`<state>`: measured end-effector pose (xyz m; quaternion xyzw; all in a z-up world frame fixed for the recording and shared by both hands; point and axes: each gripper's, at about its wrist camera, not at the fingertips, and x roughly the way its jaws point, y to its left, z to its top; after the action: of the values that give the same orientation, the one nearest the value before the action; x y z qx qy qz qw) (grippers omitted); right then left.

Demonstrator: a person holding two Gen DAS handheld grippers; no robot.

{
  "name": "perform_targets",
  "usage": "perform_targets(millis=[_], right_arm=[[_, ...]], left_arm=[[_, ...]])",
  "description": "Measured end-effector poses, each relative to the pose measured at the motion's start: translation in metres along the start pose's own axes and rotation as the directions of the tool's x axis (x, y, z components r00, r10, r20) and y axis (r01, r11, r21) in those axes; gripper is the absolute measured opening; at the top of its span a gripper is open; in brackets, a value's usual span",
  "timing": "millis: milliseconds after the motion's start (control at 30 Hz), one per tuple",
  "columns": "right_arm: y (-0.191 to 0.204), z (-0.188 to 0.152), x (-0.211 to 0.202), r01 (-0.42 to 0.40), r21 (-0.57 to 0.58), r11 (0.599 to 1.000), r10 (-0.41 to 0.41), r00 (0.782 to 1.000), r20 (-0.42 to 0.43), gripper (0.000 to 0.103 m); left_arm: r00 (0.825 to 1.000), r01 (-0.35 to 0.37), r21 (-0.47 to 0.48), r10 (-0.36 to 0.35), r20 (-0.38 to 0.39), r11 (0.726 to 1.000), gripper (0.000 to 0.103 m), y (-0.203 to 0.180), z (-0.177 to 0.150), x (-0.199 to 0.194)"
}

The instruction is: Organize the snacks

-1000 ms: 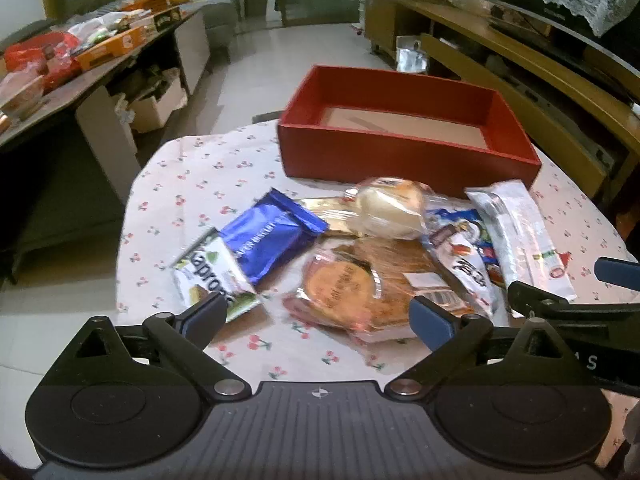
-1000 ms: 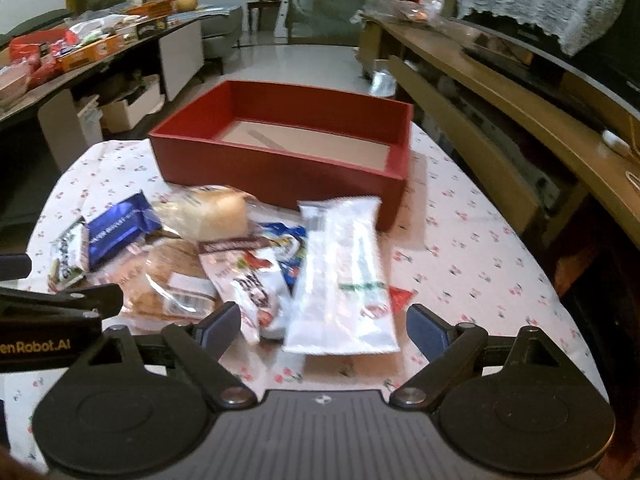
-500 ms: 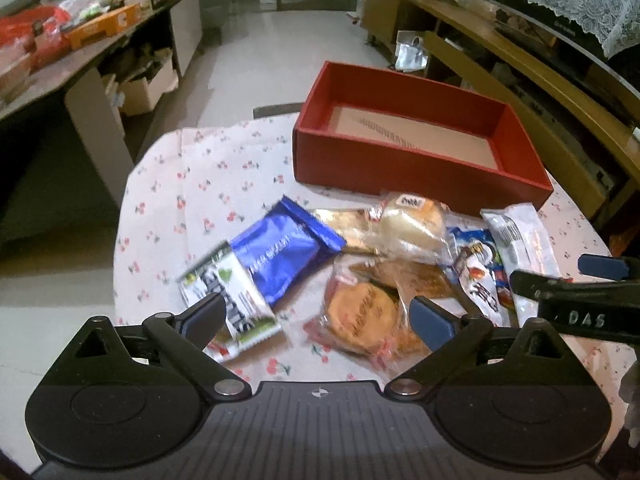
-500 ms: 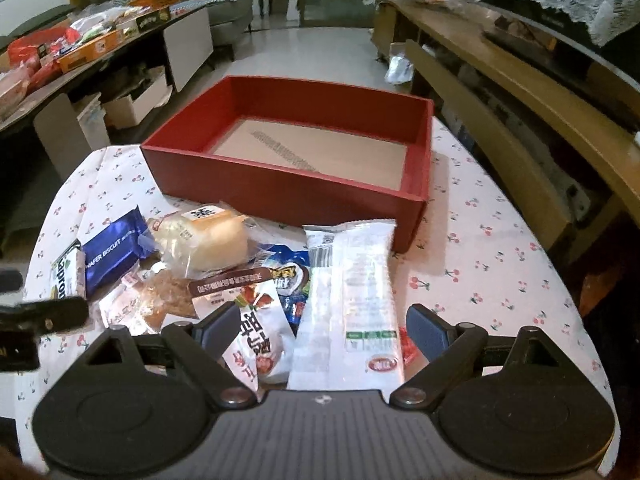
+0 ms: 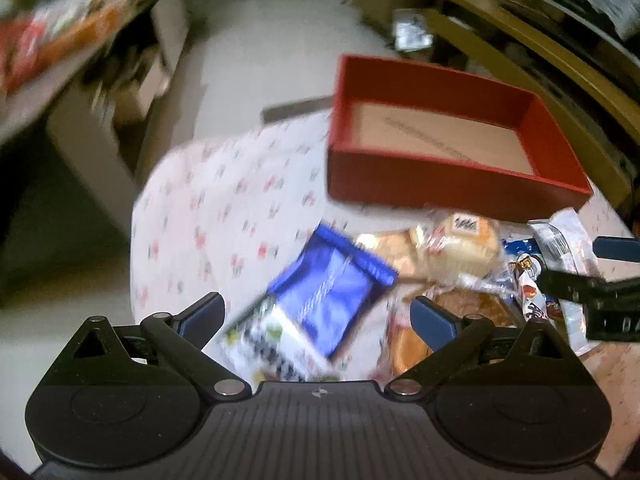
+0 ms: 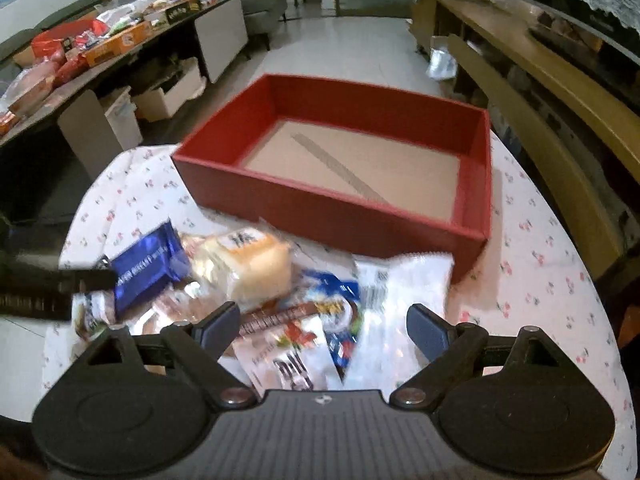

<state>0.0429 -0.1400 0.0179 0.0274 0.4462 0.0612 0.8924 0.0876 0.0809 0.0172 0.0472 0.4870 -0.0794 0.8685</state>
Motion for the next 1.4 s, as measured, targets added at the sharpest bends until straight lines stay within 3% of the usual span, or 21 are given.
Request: perform_targets(millis=[167, 267, 400, 533, 633, 700, 800, 967, 1033, 1100, 1167, 1333, 1400], right_arm=[[0.018, 0.014, 0.01, -0.01, -0.053, 0.999, 0.011, 1.0, 0.014, 0.103], [0.022, 0.02, 0.014, -0.023, -0.069, 0.997, 0.024, 1.0, 0.014, 0.103], [0.017, 0.027, 0.021, -0.027, -0.058, 0.998, 0.028, 1.0, 0.006, 0.103], [0.003, 0.035, 0.025, -0.055, -0.003, 0.998, 0.055, 0.998, -0.01, 0.103], [0.002, 0.042, 0.028, -0.066, 0.003, 0.998, 0.066, 0.998, -0.016, 0.103], [0.005, 0.046, 0.033, -0.08, -0.003, 0.997, 0.08, 0.996, -0.035, 0.103], [0.016, 0.051, 0.041, -0.09, -0.062, 0.994, 0.086, 0.995, -0.058, 0.103], [0.025, 0.057, 0.065, -0.103, -0.1, 0.99, 0.088, 0.985, -0.149, 0.103], [0.027, 0.058, 0.072, -0.122, -0.069, 0.99, 0.108, 0.979, -0.171, 0.103], [0.034, 0.057, 0.079, -0.129, -0.078, 0.989, 0.112, 0.976, -0.189, 0.103], [0.041, 0.053, 0.086, -0.113, -0.113, 0.987, 0.089, 0.976, -0.199, 0.103], [0.042, 0.044, 0.081, -0.12, -0.142, 0.983, 0.098, 0.983, -0.154, 0.103], [0.041, 0.041, 0.076, -0.128, -0.145, 0.981, 0.108, 0.985, -0.138, 0.096]], left_arm=[[0.997, -0.065, -0.163, 0.058, -0.05, 0.984, 0.1, 0.023, -0.013, 0.011], [0.997, -0.029, -0.267, 0.01, -0.075, 0.963, 0.098, 0.032, -0.012, 0.021], [0.994, -0.003, -0.331, -0.035, -0.106, 0.943, 0.091, 0.032, -0.006, 0.036], [0.993, -0.059, -0.302, 0.025, -0.115, 0.952, 0.089, 0.024, -0.007, 0.041], [0.993, -0.078, -0.296, 0.048, -0.109, 0.952, 0.075, 0.024, -0.009, 0.037], [0.995, -0.053, -0.301, 0.025, -0.097, 0.952, 0.06, 0.026, -0.011, 0.032], [0.996, -0.024, -0.298, -0.004, -0.093, 0.954, 0.056, 0.026, -0.012, 0.03], [0.995, 0.0, -0.291, -0.029, -0.093, 0.957, 0.056, 0.026, -0.012, 0.029], [0.995, 0.003, -0.291, -0.033, -0.097, 0.957, 0.064, 0.025, -0.012, 0.03], [0.993, 0.002, -0.291, -0.037, -0.114, 0.957, 0.082, 0.023, -0.012, 0.034], [0.99, -0.01, -0.291, -0.031, -0.134, 0.957, 0.087, 0.022, -0.014, 0.039], [0.987, -0.039, -0.31, -0.013, -0.162, 0.95, 0.081, 0.026, -0.017, 0.05], [0.987, -0.043, -0.312, -0.009, -0.163, 0.949, 0.075, 0.025, -0.016, 0.049]])
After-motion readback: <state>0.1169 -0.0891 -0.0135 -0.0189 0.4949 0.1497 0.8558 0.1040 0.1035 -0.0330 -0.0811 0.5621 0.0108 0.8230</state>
